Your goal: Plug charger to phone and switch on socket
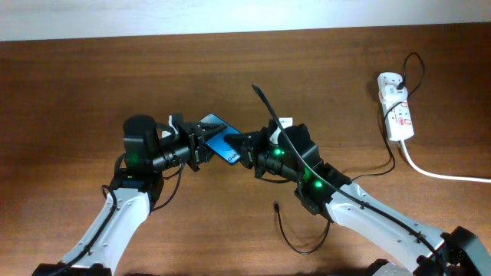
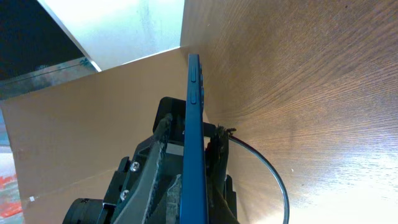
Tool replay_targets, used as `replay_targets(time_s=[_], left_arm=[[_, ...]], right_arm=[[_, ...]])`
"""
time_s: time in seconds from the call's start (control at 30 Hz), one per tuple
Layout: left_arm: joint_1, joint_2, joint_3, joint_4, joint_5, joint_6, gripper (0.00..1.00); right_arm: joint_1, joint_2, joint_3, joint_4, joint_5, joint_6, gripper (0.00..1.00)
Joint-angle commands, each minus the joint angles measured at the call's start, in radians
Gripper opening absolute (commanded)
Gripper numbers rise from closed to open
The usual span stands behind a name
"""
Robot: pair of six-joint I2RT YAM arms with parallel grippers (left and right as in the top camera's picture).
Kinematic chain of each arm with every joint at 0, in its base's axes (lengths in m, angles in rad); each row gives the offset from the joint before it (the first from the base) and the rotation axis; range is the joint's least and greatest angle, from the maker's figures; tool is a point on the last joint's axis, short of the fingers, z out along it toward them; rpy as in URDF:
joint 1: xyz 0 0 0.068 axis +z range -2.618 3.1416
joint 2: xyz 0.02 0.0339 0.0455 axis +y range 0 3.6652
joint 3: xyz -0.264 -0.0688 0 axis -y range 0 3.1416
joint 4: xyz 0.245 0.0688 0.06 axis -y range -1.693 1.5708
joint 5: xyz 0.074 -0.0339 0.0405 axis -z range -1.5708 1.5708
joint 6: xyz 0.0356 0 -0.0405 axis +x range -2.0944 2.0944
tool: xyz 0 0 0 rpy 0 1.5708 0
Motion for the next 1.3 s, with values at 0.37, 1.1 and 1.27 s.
replay_targets(time_s=[0.37, 1.1, 1.27], left_arm=[[-0.004, -0.003, 0.005, -0.079, -0.197, 0.129, 0.00], [0.094, 0.556, 0.434, 0.163, 0.601, 0.195, 0.00], [0.094, 0.556, 0.434, 0.163, 0.610, 0.195, 0.00]], right_arm=[[0.009, -0.004, 0.009, -0.201, 0.106, -0.329, 0.99], [0.272, 0.151, 0.127, -1.210, 0.459, -1.088, 0.75], [0.273, 0.286, 0.127, -1.187, 0.403, -1.077, 0.43]])
